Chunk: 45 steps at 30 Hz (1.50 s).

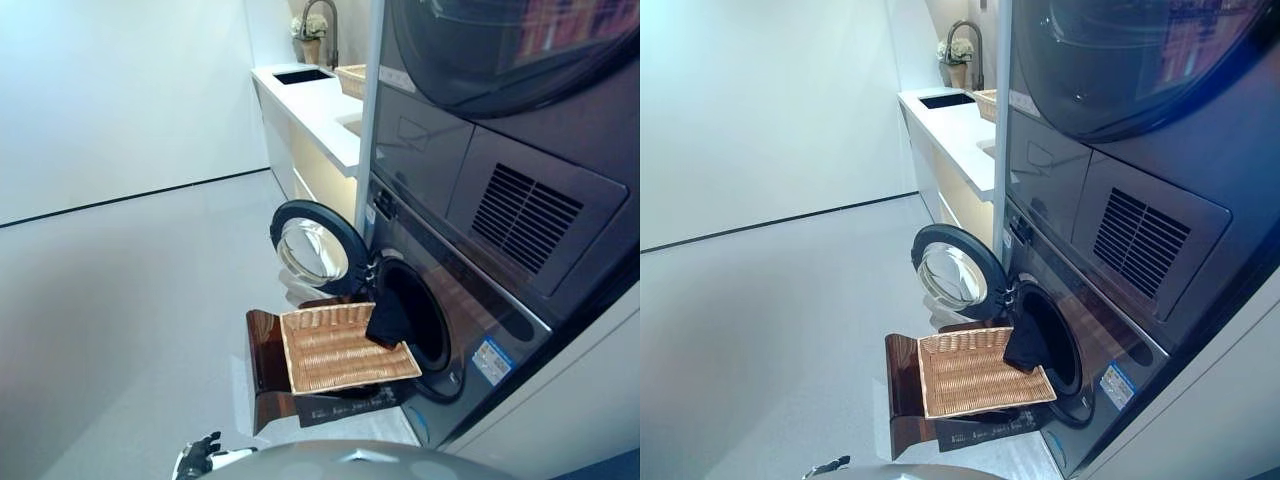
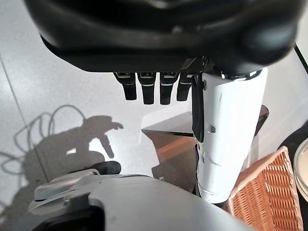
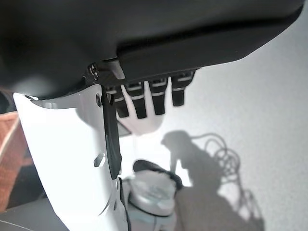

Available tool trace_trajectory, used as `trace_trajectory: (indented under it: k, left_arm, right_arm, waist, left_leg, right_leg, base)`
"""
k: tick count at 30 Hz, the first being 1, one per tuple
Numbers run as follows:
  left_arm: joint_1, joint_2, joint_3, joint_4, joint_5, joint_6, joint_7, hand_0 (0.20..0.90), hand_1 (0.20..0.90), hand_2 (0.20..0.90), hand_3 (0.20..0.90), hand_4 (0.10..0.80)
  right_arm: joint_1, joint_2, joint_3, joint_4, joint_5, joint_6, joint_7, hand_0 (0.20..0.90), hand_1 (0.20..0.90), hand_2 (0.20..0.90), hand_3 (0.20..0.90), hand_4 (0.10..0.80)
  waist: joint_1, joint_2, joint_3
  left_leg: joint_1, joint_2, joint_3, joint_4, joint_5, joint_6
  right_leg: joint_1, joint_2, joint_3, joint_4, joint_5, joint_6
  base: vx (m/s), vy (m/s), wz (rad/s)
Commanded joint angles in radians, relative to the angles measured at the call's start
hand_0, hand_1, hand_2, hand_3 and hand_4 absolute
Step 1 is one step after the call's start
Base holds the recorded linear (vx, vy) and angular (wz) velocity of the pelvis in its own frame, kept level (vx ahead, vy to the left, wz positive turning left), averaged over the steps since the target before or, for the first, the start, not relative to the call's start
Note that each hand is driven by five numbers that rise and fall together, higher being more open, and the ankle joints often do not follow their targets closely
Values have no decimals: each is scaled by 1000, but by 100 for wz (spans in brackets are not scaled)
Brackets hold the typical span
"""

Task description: Pick up the clothes and place them into the washing machine

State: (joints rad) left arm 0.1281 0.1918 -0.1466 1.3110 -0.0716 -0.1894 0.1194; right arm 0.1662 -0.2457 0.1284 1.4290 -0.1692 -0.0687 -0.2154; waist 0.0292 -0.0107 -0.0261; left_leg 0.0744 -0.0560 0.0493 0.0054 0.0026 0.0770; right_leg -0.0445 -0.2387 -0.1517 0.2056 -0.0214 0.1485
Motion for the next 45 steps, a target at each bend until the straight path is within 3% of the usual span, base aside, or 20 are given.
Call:
trace_trajectory:
  k: [1, 3, 4, 6, 7, 8, 9, 10, 14, 18, 28, 30, 33, 36, 37, 40, 41, 42, 43, 45]
  left_arm:
    - [-59, -3, 33, -15, 6, -16, 12, 900, 900, 900, 900, 800]
    - [-65, 1, 29, -22, 9, -16, 10, 900, 900, 900, 900, 800]
    - [-75, 10, 25, -39, 16, -18, 10, 900, 900, 900, 900, 800]
    - [-81, 13, 24, -37, 17, -21, 13, 900, 900, 900, 900, 800]
    - [-93, 14, 23, -43, 9, -25, 20, 900, 900, 900, 900, 800]
    - [-93, 14, 22, -43, 9, -25, 20, 900, 900, 900, 900, 800]
    - [-96, 13, 21, -50, 5, -31, 28, 900, 900, 900, 900, 800]
    - [-96, 13, 21, -50, 5, -31, 28, 900, 900, 900, 900, 800]
    - [-103, -12, 4, -55, -21, -37, 44, 900, 900, 900, 900, 800]
    - [-99, -39, -22, -57, -28, -38, 43, 900, 900, 900, 900, 800]
    - [-117, -50, -38, -85, -31, -38, 37, 900, 900, 900, 900, 800]
    - [-114, -54, -35, -80, -36, -36, 30, 900, 900, 900, 900, 800]
    - [-105, -59, -31, -90, -48, -37, 24, 900, 900, 900, 900, 800]
    - [-95, -62, -28, -91, -51, -39, 23, 900, 900, 900, 900, 800]
    - [-87, -59, -27, -80, -55, -40, 23, 900, 900, 900, 900, 800]
    - [-89, -54, -29, -72, -60, -38, 31, 900, 900, 900, 900, 800]
    - [-95, -49, -33, -66, -63, -39, 42, 900, 900, 900, 900, 800]
    - [-95, -49, -33, -65, -63, -39, 42, 900, 900, 900, 900, 800]
    - [-101, -46, -36, -57, -66, -42, 50, 900, 900, 900, 900, 800]
    - [-103, -47, -37, -55, -67, -39, 56, 900, 900, 900, 900, 800]
  right_arm:
    - [-61, 4, -1, 10, 51, -17, -5, 900, 900, 900, 900, 800]
    - [-65, 4, 1, 16, 54, -17, -8, 900, 900, 900, 900, 800]
    - [-65, 1, -11, 25, 69, -17, -7, 900, 900, 900, 900, 800]
    - [-64, 1, -12, 29, 69, -16, -4, 900, 900, 900, 900, 800]
    - [-62, 3, -15, 30, 67, -11, 1, 900, 900, 900, 900, 800]
    - [-62, 3, -15, 30, 67, -11, 1, 900, 900, 900, 900, 800]
    - [-67, 1, -18, 30, 59, -7, 1, 900, 900, 900, 900, 800]
    - [-67, 1, -18, 29, 58, -7, 1, 900, 900, 900, 900, 800]
    - [-71, 3, -27, 23, 62, -7, 5, 900, 900, 900, 900, 800]
    - [-93, -6, -36, 18, 78, -16, -3, 900, 900, 900, 900, 800]
    - [-124, -6, -12, 12, 96, -29, 1, 900, 900, 900, 900, 800]
    - [-121, -6, -10, 18, 96, -29, 5, 900, 900, 900, 900, 800]
    - [-125, -13, -4, 19, 93, -27, 4, 900, 900, 900, 900, 800]
    - [-131, -13, 10, 21, 87, -24, 4, 900, 900, 900, 900, 800]
    - [-145, -9, 19, 22, 90, -21, -2, 900, 900, 900, 900, 800]
    - [-155, -8, 26, 20, 99, -22, -8, 900, 900, 900, 900, 800]
    - [-163, -11, 35, 17, 108, -27, -14, 900, 900, 900, 900, 800]
    - [-163, -11, 35, 17, 108, -27, -14, 900, 900, 900, 900, 800]
    - [-164, -15, 40, 15, 122, -33, -22, 900, 900, 900, 900, 800]
    - [-164, -21, 43, 10, 135, -38, -31, 900, 900, 900, 900, 800]
  waist:
    - [-29, 1, 92]
    - [-32, 3, 105]
    - [-44, 3, 110]
    - [-55, -5, 109]
    - [-63, -23, 106]
    - [-67, -19, 109]
    - [-76, -38, 106]
    - [-78, -35, 109]
    - [-97, -50, 62]
    - [-102, -35, 35]
    - [-100, -1, 8]
    - [-100, 3, 7]
    - [-79, -9, 40]
    - [-58, -19, 58]
    - [-43, -36, 73]
    - [-20, -41, 95]
    - [-13, -30, 106]
    - [-12, -32, 110]
    - [-6, -8, 107]
    - [3, 11, 112]
  left_leg:
    - [-27, -19, -26, 56, -48, 2]
    - [-24, -17, -36, 56, -47, 4]
    - [-12, -20, -66, 48, -53, 0]
    - [-1, -28, -82, 43, -60, -5]
    - [23, -41, -94, 27, -81, -19]
    - [29, -36, -98, 26, -83, -20]
    - [64, -48, -108, 7, -105, -32]
    - [68, -45, -110, 6, -106, -33]
    - [109, -24, -137, 1, -159, -58]
    - [104, 10, -145, 25, -172, -74]
    - [84, 70, -159, 145, -92, -123]
    - [33, 82, -138, 307, -33, -135]
    - [-92, 33, -151, 587, 44, -127]
    - [-146, 23, -136, 686, 68, -106]
    - [-238, 47, -100, 676, 65, -80]
    - [-300, 68, -84, 610, 38, -64]
    - [-325, 96, -78, 454, 63, -81]
    - [-319, 95, -76, 450, 65, -81]
    - [-325, 118, -69, 213, 108, -109]
    - [-338, 123, -72, 31, 173, -127]
  right_leg:
    - [-143, 57, 86, 376, 166, -25]
    - [-188, 81, 108, 433, 158, -33]
    - [-241, 114, 116, 400, 135, -48]
    - [-249, 120, 110, 339, 127, -52]
    - [-269, 96, 68, 141, 137, -49]
    - [-258, 98, 61, 135, 138, -50]
    - [-255, 99, 10, -58, 180, -35]
    - [-246, 102, 6, -65, 182, -36]
    - [-211, 140, 119, -179, 226, -38]
    - [-178, 167, 105, -194, 216, -51]
    - [-113, 230, 95, -181, 134, -97]
    - [-67, 244, 100, -188, 102, -122]
    - [-15, 239, 128, -191, 89, -147]
    - [17, 242, 148, -192, 83, -159]
    - [36, 231, 162, -184, 72, -164]
    - [61, 236, 177, -182, 59, -162]
    - [72, 251, 188, -187, 42, -152]
    - [76, 249, 189, -188, 42, -151]
    - [97, 267, 194, -204, 16, -138]
    - [131, 278, 205, -216, -10, -128]
  base:
    - [-27, 128, 24]
    - [31, 88, 31]
    - [157, 8, 42]
    - [203, -41, 47]
    - [179, -79, 50]
    - [366, -162, 102]
    - [205, -88, 73]
    - [348, -175, 48]
    - [263, -143, -1]
    - [279, -218, 30]
    - [151, -151, 10]
    - [190, -187, 10]
    - [100, -117, -4]
    - [84, -74, -36]
    - [106, -75, -43]
    - [126, -14, -34]
    - [83, 38, -13]
    - [243, 125, -3]
    - [257, 143, -10]
    - [337, 165, 2]
